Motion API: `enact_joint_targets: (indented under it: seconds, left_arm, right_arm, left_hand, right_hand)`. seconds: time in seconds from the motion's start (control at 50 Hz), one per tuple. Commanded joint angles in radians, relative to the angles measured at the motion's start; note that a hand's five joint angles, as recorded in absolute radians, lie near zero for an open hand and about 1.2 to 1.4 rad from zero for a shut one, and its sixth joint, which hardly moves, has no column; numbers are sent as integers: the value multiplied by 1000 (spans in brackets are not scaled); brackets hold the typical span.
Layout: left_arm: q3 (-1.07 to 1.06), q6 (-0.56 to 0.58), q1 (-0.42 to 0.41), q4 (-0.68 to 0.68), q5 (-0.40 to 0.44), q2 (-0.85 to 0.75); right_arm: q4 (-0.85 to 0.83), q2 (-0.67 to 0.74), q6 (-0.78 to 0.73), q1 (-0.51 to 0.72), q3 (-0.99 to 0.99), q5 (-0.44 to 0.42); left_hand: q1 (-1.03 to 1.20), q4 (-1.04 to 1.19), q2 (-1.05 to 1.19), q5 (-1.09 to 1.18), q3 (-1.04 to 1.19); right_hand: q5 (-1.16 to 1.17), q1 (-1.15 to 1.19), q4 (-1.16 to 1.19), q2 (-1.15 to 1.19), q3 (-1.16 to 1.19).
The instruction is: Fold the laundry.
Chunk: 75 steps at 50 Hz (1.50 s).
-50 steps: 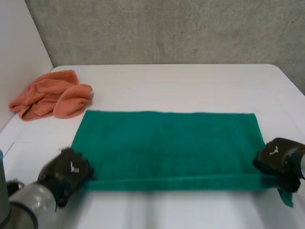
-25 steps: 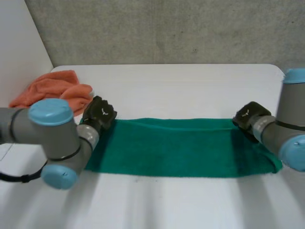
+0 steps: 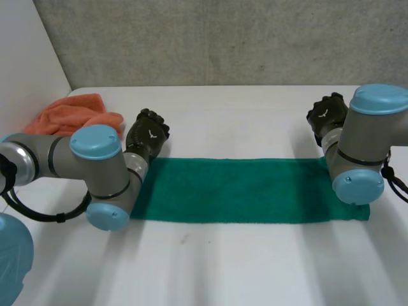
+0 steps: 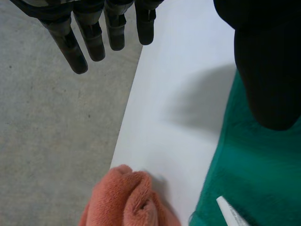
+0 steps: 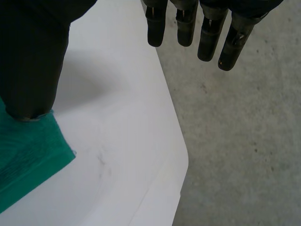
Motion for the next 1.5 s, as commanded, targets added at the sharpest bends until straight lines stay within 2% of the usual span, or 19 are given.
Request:
enact_joint_targets:
  seconds: [0.02,0.1,0.2,0.26,0.4,0.6,0.68,0.78,0.82,0.9,0.98,1.04,1.12,1.14,1.2,1.3,1.44,1.5]
  left_arm:
    - [-152,-92,-9,-3,6,146]
    - [-260,-212,-9,0,18,244]
    - [-415,-365,-9,16,49,368]
    - [-476,-413,-9,25,81,401]
    - [-524,-422,-12,68,100,413]
    - [-524,-422,-9,76,101,410]
    - [-522,-422,-6,77,101,408]
    - [-524,-422,-7,77,101,410]
    - [-524,-424,-7,77,101,411]
    - [-525,-424,-7,76,100,421]
    - [-527,-427,-6,76,100,439]
    - [-528,-428,-4,76,100,447]
    - [-528,-427,-4,76,100,454]
    - [-528,-428,-4,76,100,456]
    - [-527,-428,-1,76,98,459]
    - [-533,-430,17,76,90,510]
    - [-584,-448,63,76,92,597]
    - [-601,-471,77,74,95,609]
  right_arm:
    - [11,-205,147,-13,202,-20]
    - [58,-335,202,-96,343,-112]
    - [169,-438,259,-205,533,-299]
    - [183,-464,309,-260,633,-385]
    - [87,-461,340,-337,762,-489]
    - [-47,-348,326,-343,767,-490]
    - [-87,-306,326,-346,751,-473]
    - [-110,-312,314,-397,732,-378]
    - [-112,-318,303,-418,727,-364]
    - [-118,-361,222,-504,722,-361]
    - [-112,-423,40,-625,718,-355]
    - [-118,-429,-16,-659,709,-348]
    - [-118,-441,-34,-574,692,-348]
    - [-124,-452,-21,-494,676,-348]
    - [-145,-473,4,-377,658,-348]
    - [-263,-538,24,-106,647,-361]
    - [-402,-426,18,285,598,-429]
    - [-399,-374,15,364,595,-483]
  left_hand:
    - [-18,-28,-29,-47,-34]
    - [-18,-28,-29,-47,-34]
    - [-18,-28,-29,-47,-34]
    - [-18,-28,-29,-47,-34]
    - [-18,-28,-29,-47,-34]
    - [-18,-28,-29,-47,-34]
    - [-18,-28,-29,-47,-34]
    - [-18,-28,-29,-47,-34]
    - [-18,-28,-29,-47,-34]
    - [-18,-28,-29,-47,-34]
    - [-18,-28,-29,-47,-34]
    - [-18,-28,-29,-47,-34]
    - [-18,-28,-29,-47,-34]
    - [-18,-28,-29,-47,-34]
    - [-18,-28,-29,-47,-34]
    - [-18,-28,-29,-47,-34]
    - [-18,-28,-29,-47,-34]
    - [-18,-28,-29,-47,-34]
  right_hand:
    - [-126,-47,-124,-109,-116]
    - [-126,-47,-124,-109,-116]
    - [-126,-47,-124,-109,-116]
    - [10,89,12,27,20]
    - [172,251,174,188,181]
    - [448,527,450,464,457]
    - [1094,1174,1096,1111,1104]
    - [1096,1175,1098,1112,1105]
    - [1096,1175,1098,1112,1105]
    - [1096,1175,1098,1112,1105]
    - [1096,1175,1098,1112,1105]
    - [1096,1175,1098,1112,1105]
    - [1096,1175,1098,1112,1105]
    - [1096,1175,1098,1112,1105]
    - [1096,1175,1098,1112,1105]
    - [1096,1175,1098,1112,1105]
    - [1096,1175,1098,1112,1105]
    - [1096,1175,1098,1112,1105]
